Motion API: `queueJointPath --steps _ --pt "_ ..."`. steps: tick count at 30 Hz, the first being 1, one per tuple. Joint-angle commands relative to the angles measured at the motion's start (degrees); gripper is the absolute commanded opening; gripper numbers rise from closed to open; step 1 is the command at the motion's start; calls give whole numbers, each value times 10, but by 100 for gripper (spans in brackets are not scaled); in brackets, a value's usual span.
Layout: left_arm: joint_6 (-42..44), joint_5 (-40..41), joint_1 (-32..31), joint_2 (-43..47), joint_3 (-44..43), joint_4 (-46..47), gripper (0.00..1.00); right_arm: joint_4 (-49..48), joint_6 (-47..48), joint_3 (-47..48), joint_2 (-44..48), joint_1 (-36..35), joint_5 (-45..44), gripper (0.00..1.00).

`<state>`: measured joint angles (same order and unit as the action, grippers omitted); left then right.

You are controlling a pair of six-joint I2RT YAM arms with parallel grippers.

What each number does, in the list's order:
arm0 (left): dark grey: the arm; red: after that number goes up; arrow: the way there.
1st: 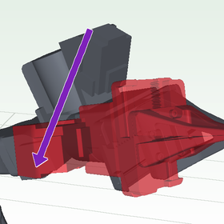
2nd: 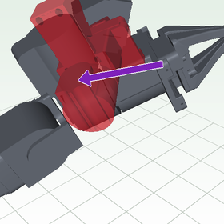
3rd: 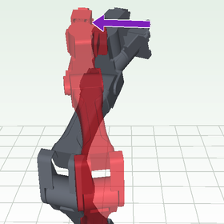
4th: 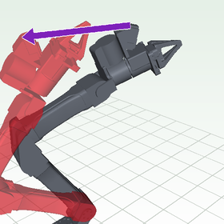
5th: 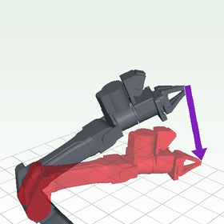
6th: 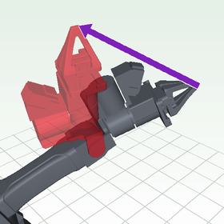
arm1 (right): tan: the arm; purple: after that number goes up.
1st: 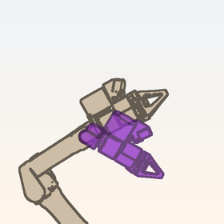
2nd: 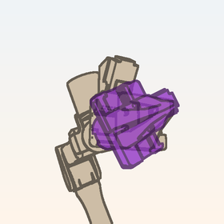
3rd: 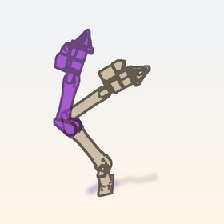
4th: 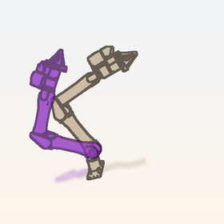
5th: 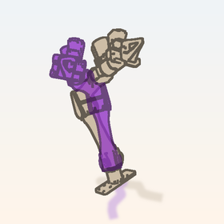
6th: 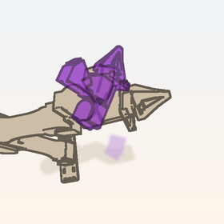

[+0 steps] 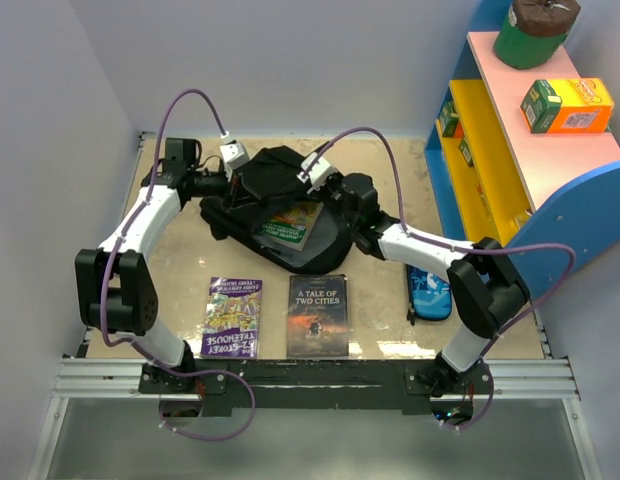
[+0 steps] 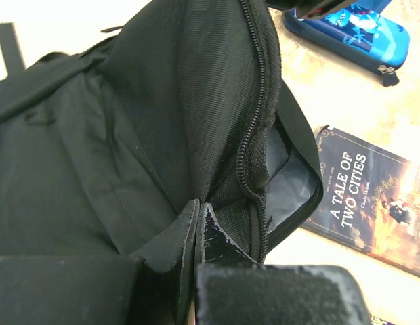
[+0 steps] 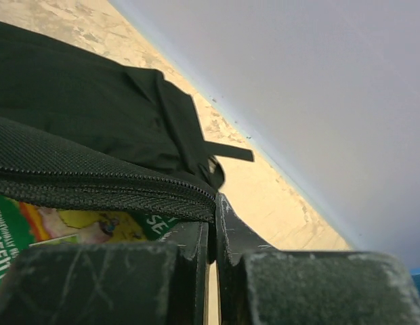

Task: Pack the student bag
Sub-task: Adjust the student bag at the center of the board.

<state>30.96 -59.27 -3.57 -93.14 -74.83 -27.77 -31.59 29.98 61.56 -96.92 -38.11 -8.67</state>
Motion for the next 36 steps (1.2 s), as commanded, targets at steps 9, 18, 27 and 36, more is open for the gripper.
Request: queueJointPath --steps 9,18,27,36 --pt "-74 36 -34 104 34 -6 53 111 -97 90 6 -27 19 0" --pt "-98 34 -115 205 121 43 100 212 -158 172 -27 -27 39 0" --pt "-165 259 -154 196 187 184 100 294 -206 243 -59 -32 51 0" --pt "-202 338 -155 119 180 297 100 288 -228 221 -30 -43 69 0"
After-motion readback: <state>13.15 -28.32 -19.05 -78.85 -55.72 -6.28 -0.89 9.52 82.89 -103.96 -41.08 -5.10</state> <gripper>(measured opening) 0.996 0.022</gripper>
